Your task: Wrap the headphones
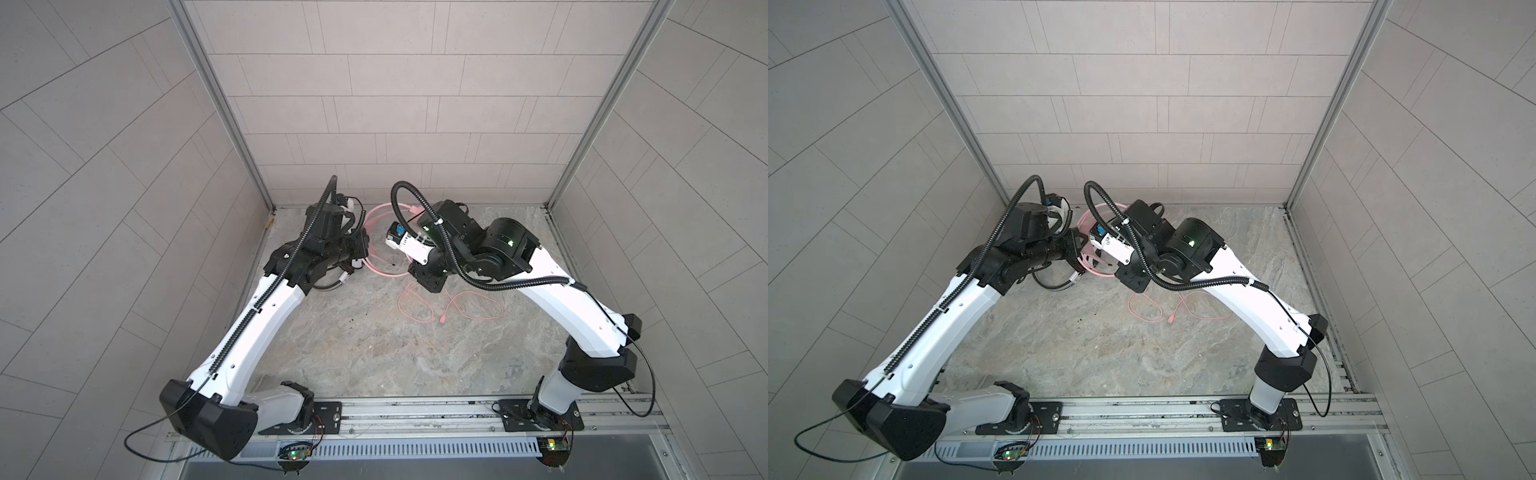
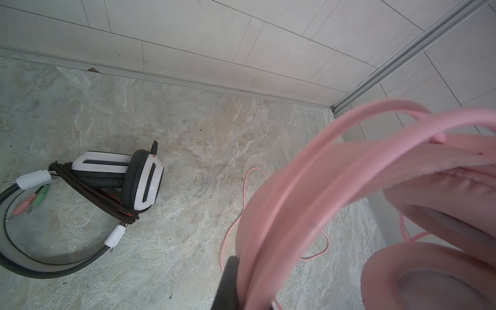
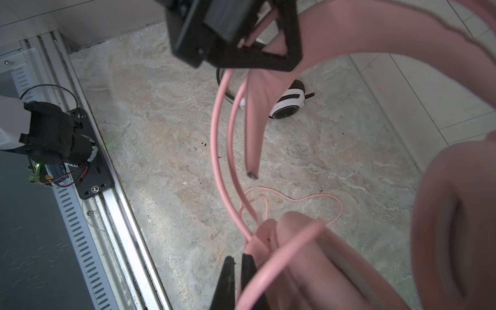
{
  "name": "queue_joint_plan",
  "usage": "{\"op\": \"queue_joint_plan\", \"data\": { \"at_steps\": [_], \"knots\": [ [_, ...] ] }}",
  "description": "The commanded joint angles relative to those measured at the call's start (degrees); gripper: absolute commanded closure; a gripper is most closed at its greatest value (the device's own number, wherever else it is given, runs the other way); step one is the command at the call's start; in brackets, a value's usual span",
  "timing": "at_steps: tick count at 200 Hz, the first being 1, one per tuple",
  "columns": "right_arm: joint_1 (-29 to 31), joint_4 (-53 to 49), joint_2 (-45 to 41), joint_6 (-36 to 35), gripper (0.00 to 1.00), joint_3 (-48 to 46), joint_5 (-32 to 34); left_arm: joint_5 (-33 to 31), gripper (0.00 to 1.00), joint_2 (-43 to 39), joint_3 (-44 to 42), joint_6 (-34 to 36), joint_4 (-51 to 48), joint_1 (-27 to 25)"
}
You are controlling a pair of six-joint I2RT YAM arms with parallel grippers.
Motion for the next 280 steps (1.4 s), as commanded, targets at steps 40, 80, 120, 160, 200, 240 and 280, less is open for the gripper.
{"op": "queue_joint_plan", "data": {
  "at_steps": [40,80,120,160,200,240,280],
  "knots": [
    [-8.22,3.44,0.04,2.04,1.00,4.29,-12.91,7.06,1.00,-2.64,-0.16,7.40,-2.16,-0.32],
    [-11.51,5.03,1.06,3.11,1.00,4.95,-18.63,7.89,1.00,-3.15,-0.67,10.23,-4.37,-0.56],
    [-14.67,4.84,0.04,4.20,1.00,3.75,-24.01,0.92,1.00,-5.31,-1.32,11.30,-6.27,-0.42],
    [-14.70,9.93,-7.12,4.88,1.00,-9.76,-28.89,-6.99,1.00,-6.82,-1.26,8.73,-3.96,0.46],
    [-14.68,14.11,-14.60,4.54,1.00,-24.40,-27.77,-10.61,1.00,-5.90,2.41,4.38,-4.57,6.17],
    [-14.65,18.93,-18.05,5.06,0.92,-36.24,-27.58,-6.25,1.00,-4.23,8.27,0.37,-4.03,12.28],
    [-14.79,25.77,-18.71,5.91,0.58,-46.24,-22.49,-5.48,1.00,-3.22,14.02,-1.89,-3.56,14.09]
  ]
}}
